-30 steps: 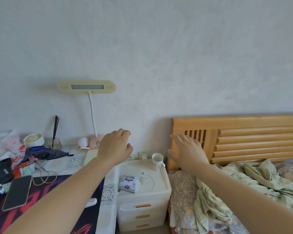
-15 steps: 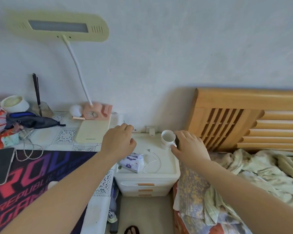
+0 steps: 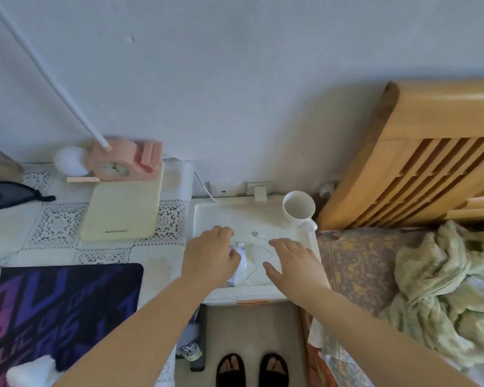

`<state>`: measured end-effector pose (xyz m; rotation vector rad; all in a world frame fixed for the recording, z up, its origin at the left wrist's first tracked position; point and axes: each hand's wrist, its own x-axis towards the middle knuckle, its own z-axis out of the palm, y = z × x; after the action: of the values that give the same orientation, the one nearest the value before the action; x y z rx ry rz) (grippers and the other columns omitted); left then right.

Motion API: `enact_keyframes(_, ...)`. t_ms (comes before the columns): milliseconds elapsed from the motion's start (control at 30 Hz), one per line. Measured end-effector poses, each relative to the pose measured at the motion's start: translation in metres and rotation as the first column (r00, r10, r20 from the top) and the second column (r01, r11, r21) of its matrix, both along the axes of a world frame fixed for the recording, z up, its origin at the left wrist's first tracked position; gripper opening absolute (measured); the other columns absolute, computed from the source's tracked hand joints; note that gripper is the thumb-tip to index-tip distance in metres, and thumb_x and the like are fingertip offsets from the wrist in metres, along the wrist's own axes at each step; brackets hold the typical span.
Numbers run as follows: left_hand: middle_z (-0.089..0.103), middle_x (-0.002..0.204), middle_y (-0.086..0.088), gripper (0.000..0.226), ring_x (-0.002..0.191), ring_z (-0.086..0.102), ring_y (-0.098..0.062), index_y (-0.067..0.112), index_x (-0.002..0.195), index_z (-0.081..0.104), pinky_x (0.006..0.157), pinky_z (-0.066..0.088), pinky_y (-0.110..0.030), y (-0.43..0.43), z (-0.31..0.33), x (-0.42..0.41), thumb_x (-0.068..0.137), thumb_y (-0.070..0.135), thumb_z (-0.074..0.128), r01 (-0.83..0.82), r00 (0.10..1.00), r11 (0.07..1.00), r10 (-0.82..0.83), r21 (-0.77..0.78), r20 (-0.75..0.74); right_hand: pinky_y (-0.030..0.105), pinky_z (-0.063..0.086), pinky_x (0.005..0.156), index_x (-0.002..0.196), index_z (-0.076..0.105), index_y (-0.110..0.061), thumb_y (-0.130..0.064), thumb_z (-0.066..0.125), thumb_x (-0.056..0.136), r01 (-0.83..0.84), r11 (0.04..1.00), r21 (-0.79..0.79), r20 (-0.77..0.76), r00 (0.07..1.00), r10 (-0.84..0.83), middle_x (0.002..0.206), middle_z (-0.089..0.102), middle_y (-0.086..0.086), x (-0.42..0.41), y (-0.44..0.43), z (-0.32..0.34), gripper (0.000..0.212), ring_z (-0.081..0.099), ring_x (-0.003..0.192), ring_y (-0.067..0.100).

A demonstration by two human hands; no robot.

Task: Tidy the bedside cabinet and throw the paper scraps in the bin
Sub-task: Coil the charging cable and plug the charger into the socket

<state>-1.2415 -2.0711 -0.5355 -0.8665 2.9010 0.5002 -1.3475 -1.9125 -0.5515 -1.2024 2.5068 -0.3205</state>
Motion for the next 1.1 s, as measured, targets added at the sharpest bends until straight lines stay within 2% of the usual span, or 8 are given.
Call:
enact_keyframes(133, 0.059, 0.116, -0.003, 0.036, 0.097, 0.056, -0.025, 0.016, 0.119, 0.051, 0.075, 0.047, -0.036, 0.003, -0.044, -0.021, 0.086, 0.027, 0.046, -0.051, 0.999, 0.995, 0.05, 0.085, 0.016, 0.03, 0.034, 0.1, 0.134, 0.037, -0.022, -0.044, 0.047, 0.091, 0.049, 0.997, 0.066, 0.057, 0.997, -0.053, 0.138, 0.046, -0.004, -0.01, -0.015, -0.046, 0.05, 0.041, 0.125, 0.018)
enact_keyframes(300, 0.062, 0.111, -0.001, 0.033, 0.096, 0.057, -0.022, 0.016, 0.113, 0.056, 0.075, 0.048, -0.036, 0.015, -0.096, -0.037, 0.083, 0.026, 0.046, -0.102, 0.995, 0.985, 0.102, 0.136, 0.004, 0.03, 0.042, 0.093, 0.13, 0.045, -0.022, -0.043, 0.051, 0.09, 0.154, 0.988, 0.027, 0.158, 0.975, -0.157, 0.131, 0.051, -0.004, -0.015, -0.034, -0.096, 0.046, 0.047, 0.117, 0.017)
enact_keyframes(433, 0.063, 0.11, -0.004, 0.037, 0.098, 0.058, -0.024, 0.012, 0.116, 0.056, 0.079, 0.046, -0.036, 0.024, -0.129, -0.047, 0.081, 0.023, 0.049, -0.113, 0.992, 0.984, 0.119, 0.14, -0.036, 0.028, 0.038, 0.094, 0.127, 0.049, -0.022, -0.036, 0.051, 0.09, 0.177, 0.984, 0.0, 0.167, 0.97, -0.175, 0.128, 0.054, -0.004, -0.016, -0.037, -0.131, 0.04, 0.047, 0.117, 0.018)
enact_keyframes(500, 0.065, 0.108, -0.005, 0.036, 0.099, 0.058, -0.025, 0.011, 0.115, 0.057, 0.084, 0.043, -0.035, 0.027, -0.142, -0.051, 0.081, 0.021, 0.049, -0.094, 0.995, 0.99, 0.097, 0.11, -0.026, 0.03, 0.04, 0.091, 0.125, 0.052, -0.022, -0.039, 0.051, 0.089, 0.207, 0.978, -0.005, 0.166, 0.965, -0.203, 0.126, 0.055, -0.004, -0.017, -0.032, -0.143, 0.039, 0.048, 0.115, 0.018)
enact_keyframes(633, 0.065, 0.109, -0.006, 0.035, 0.102, 0.056, -0.025, 0.01, 0.114, 0.057, 0.092, 0.036, -0.034, 0.03, -0.16, -0.055, 0.083, 0.019, 0.045, -0.067, 0.998, 0.996, 0.066, 0.06, 0.024, 0.031, 0.045, 0.083, 0.122, 0.054, -0.02, -0.041, 0.058, 0.086, 0.248, 0.969, -0.025, 0.164, 0.957, -0.241, 0.121, 0.057, -0.004, -0.019, -0.022, -0.16, 0.042, 0.052, 0.109, 0.019)
enact_keyframes(833, 0.062, 0.113, -0.003, 0.036, 0.108, 0.052, -0.022, 0.013, 0.116, 0.054, 0.094, 0.036, -0.032, 0.033, -0.176, -0.06, 0.082, 0.017, 0.042, -0.072, 0.995, 0.996, 0.068, 0.05, 0.074, 0.031, 0.043, 0.078, 0.117, 0.055, -0.021, -0.048, 0.06, 0.082, 0.281, 0.958, -0.048, 0.147, 0.951, -0.272, 0.113, 0.057, -0.004, -0.02, -0.021, -0.176, 0.045, 0.053, 0.101, 0.02)
enact_keyframes(933, 0.057, 0.122, -0.001, 0.04, 0.116, 0.048, -0.021, 0.014, 0.12, 0.051, 0.099, 0.035, -0.032, 0.034, -0.18, -0.059, 0.081, 0.015, 0.043, -0.073, 0.995, 0.996, 0.069, 0.051, 0.078, 0.029, 0.04, 0.074, 0.114, 0.056, -0.022, -0.05, 0.061, 0.078, 0.304, 0.951, -0.057, 0.137, 0.946, -0.294, 0.111, 0.057, -0.005, -0.02, -0.025, -0.18, 0.046, 0.052, 0.1, 0.019)
enact_keyframes(1100, 0.052, 0.13, 0.0, 0.045, 0.126, 0.041, -0.02, 0.015, 0.126, 0.047, 0.104, 0.031, -0.032, 0.034, -0.179, -0.055, 0.082, 0.019, 0.044, -0.056, 0.995, 0.997, 0.051, 0.051, 0.083, 0.029, 0.038, 0.077, 0.115, 0.057, -0.021, -0.045, 0.065, 0.076, 0.306, 0.951, -0.05, 0.128, 0.946, -0.297, 0.112, 0.057, -0.005, -0.021, -0.031, -0.182, 0.047, 0.051, 0.102, 0.019)
